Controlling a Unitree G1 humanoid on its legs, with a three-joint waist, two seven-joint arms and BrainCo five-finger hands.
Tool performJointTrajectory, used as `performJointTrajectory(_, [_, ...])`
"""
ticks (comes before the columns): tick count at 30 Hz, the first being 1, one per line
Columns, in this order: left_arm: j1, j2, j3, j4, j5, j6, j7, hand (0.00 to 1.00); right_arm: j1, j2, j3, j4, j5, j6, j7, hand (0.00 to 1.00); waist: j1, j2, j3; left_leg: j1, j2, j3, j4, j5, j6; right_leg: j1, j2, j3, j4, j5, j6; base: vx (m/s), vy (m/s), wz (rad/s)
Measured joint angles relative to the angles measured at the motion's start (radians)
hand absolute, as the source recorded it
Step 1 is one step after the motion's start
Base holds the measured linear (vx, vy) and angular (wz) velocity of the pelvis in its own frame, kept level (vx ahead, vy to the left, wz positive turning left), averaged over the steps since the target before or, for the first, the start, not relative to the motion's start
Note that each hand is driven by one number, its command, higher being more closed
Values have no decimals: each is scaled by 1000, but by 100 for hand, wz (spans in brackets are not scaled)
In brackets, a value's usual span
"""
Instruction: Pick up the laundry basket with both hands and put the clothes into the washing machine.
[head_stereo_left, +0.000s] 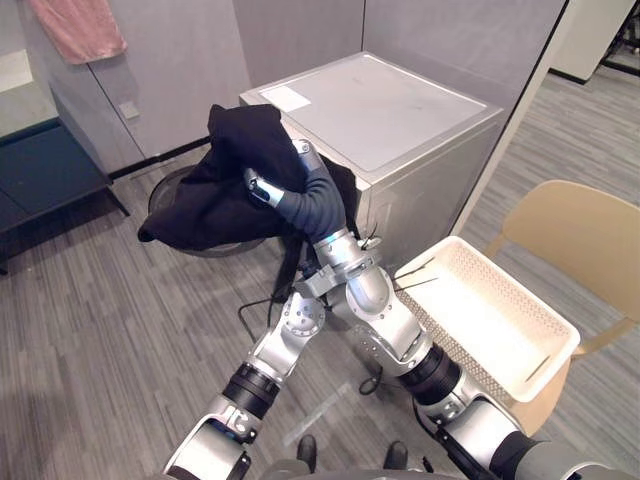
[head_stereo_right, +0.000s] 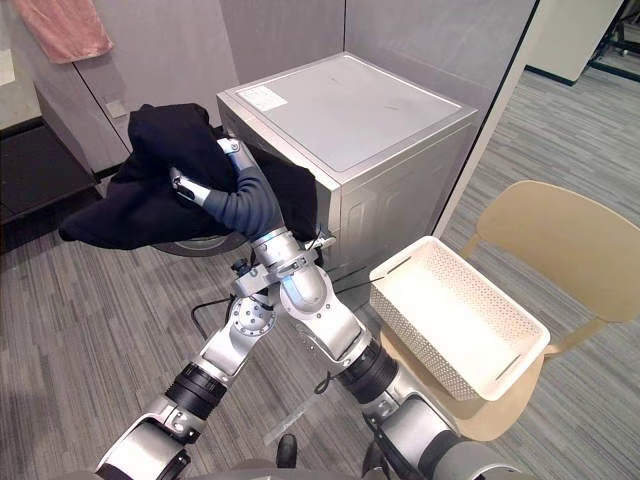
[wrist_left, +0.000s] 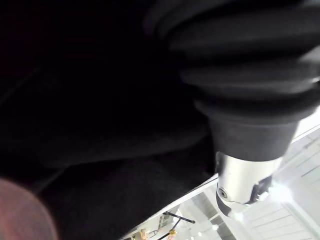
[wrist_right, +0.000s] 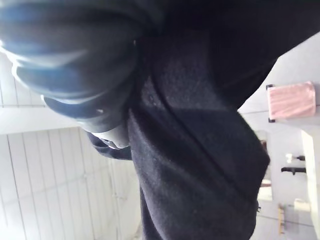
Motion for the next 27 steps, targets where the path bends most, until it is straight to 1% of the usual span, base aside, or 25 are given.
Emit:
performJointTrajectory(2, [2, 0, 1, 26, 0, 1, 0, 100, 0, -8, 8, -1, 1, 0, 1, 0, -2, 0, 0, -5, 7, 0, 2, 3, -5, -3, 6, 0, -5, 4, -3, 0, 0, 0])
performJointTrajectory(4, [21, 2, 3, 24, -2, 0, -2, 100, 0, -33, 27, -1, 3, 0, 6, 0, -6, 0, 0, -5, 14, 0, 3, 4, -8, -3, 14, 3, -5, 4, -4, 0, 0, 0])
performJointTrajectory(6, [58, 9, 7, 23, -7, -1, -7, 100, 12, -59, 37, -1, -1, 1, 26, 0, -14, 0, 0, -5, 22, 1, 3, 5, -12, -3, 21, 6, -5, 3, -5, 1, -6, -2])
performJointTrajectory(7, [93, 14, 12, 23, -9, -1, -19, 100, 39, -75, 34, -1, -6, 1, 43, 0, -14, 0, 0, -5, 26, 3, 5, 2, -16, -3, 25, 10, -5, 2, -7, 5, -7, -6])
performJointTrajectory(10, [177, 19, 37, 23, -10, -1, -48, 100, 143, -90, 11, -1, -44, 2, 59, 0, -14, 0, 0, -9, 35, 5, 14, -3, -23, -4, 34, 15, -5, -2, -11, 13, -8, -5])
performJointTrajectory(12, [256, 21, 97, 25, -10, 0, -68, 100, 252, -118, -31, -1, -114, 11, 72, 0, -13, 0, 0, -13, 39, 4, 20, -6, -27, -5, 41, 15, -5, -9, -13, 0, 0, 0])
performJointTrajectory(13, [272, 22, 114, 26, -9, 0, -69, 100, 275, -126, -44, 1, -127, 14, 74, 0, -13, 0, 0, -14, 40, 4, 20, -6, -28, -5, 43, 15, -5, -9, -13, 0, 0, 0])
performJointTrajectory(14, [299, 24, 145, 33, -10, -1, -71, 100, 310, -136, -71, 10, -165, 18, 77, 0, -13, 0, 0, -15, 41, 3, 20, -6, -28, -5, 45, 14, -5, -10, -14, 0, 0, 0])
performJointTrajectory(16, [347, 41, 223, 121, -9, -1, -86, 100, 398, -174, -158, 70, -262, 25, 80, 0, -13, 0, 0, -21, 46, 2, 19, -7, -29, -4, 51, 14, -5, -12, -17, 0, 0, 0])
performJointTrajectory(17, [353, 45, 230, 133, -9, -1, -89, 100, 408, -180, -166, 77, -273, 26, 80, 0, -13, 0, 0, -21, 49, 2, 19, -8, -29, -4, 51, 14, -5, -13, -17, 0, 0, 0])
performJointTrajectory(19, [414, 67, 275, 211, -7, 0, -105, 100, 494, -228, -214, 113, -349, 35, 86, 0, -13, 0, 1, -23, 51, 0, 18, -9, -31, -5, 55, 9, -6, -18, -20, 0, 0, 0])
performJointTrajectory(21, [452, 83, 289, 272, -6, 0, -119, 100, 551, -243, -237, 163, -387, 38, 92, 0, -15, 0, 2, -26, 52, -5, 17, -11, -33, -6, 58, 2, -9, -23, -24, 26, 12, 9])
performJointTrajectory(23, [478, 87, 311, 341, 4, 1, -147, 100, 591, -252, -253, 235, -453, 45, 95, 0, -13, 0, 4, -39, 54, -15, 18, -15, -38, -12, 60, -8, -9, -29, -27, 20, 3, 18])
performJointTrajectory(24, [483, 86, 325, 404, 22, 1, -161, 100, 613, -249, -272, 285, -507, 49, 105, 0, -15, 2, 10, -60, 53, -33, 21, -14, -40, -21, 60, -27, -7, -31, -27, 7, -2, 27])
performJointTrajectory(25, [481, 86, 327, 431, 28, 3, -166, 100, 621, -248, -283, 305, -527, 54, 108, 0, -16, 4, 17, -67, 53, -40, 21, -12, -43, -22, 60, -37, -6, -34, -24, 1, -5, 51])
performJointTrajectory(27, [481, 86, 327, 492, 68, 22, -178, 100, 656, -242, -335, 376, -586, 72, 109, 0, -15, 8, 41, -113, 47, -101, 25, -7, -49, -28, 56, -115, -6, -49, -25, -8, -25, 85])
